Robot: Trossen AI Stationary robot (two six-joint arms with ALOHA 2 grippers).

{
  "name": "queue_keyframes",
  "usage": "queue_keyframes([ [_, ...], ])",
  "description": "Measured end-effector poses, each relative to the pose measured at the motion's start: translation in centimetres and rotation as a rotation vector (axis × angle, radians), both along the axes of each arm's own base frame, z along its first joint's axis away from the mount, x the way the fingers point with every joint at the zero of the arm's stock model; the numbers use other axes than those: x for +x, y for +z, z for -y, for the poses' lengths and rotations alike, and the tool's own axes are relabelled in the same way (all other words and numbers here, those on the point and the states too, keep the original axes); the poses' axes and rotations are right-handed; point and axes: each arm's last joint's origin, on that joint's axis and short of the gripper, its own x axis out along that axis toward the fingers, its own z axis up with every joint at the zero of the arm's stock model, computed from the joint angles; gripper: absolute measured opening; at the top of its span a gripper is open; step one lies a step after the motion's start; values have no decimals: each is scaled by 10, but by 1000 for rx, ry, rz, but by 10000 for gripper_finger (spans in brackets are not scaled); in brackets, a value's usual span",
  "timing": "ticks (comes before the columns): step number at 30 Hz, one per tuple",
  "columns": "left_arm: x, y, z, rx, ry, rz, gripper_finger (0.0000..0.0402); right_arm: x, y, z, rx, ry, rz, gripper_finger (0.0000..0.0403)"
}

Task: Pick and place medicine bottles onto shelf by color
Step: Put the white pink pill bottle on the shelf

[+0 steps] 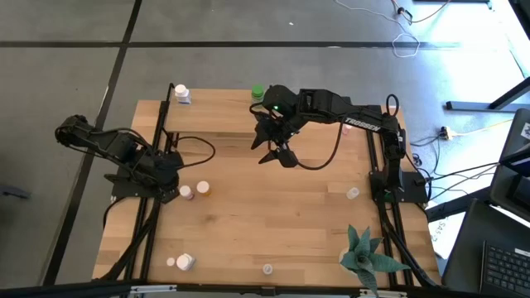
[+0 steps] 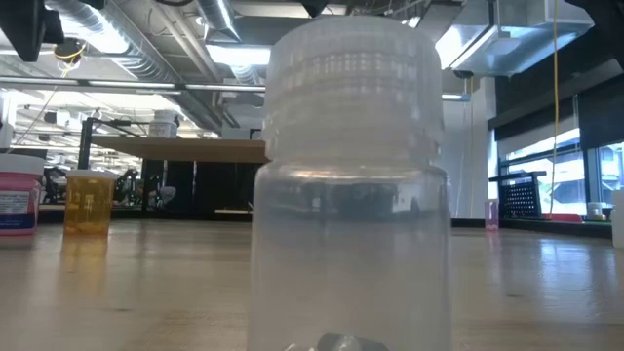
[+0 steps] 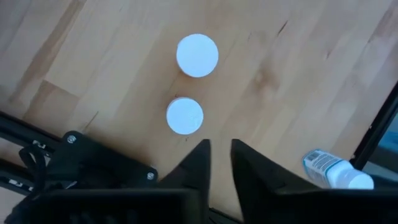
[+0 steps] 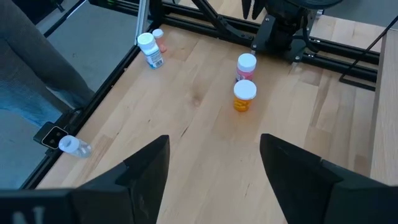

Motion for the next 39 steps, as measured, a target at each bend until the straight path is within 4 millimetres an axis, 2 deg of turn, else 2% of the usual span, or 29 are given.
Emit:
queue_keyframes([
  [8,0,-1,0,1,-1,-9,197,0,0,0,0,0,0,252],
  [12,1,-15,0,-11,53,-52,251,0,0,0,0,0,0,252],
  [15,4,-27,2,-51,101,-69,278,0,0,0,0,0,0,252],
  [19,8,-42,4,-53,96,-63,292,0,0,0,0,0,0,252],
  [26,11,-70,6,-38,84,-81,293,0,0,0,0,0,0,252],
  [39,12,-99,5,-4,97,-94,293,0,0,0,0,0,0,252],
])
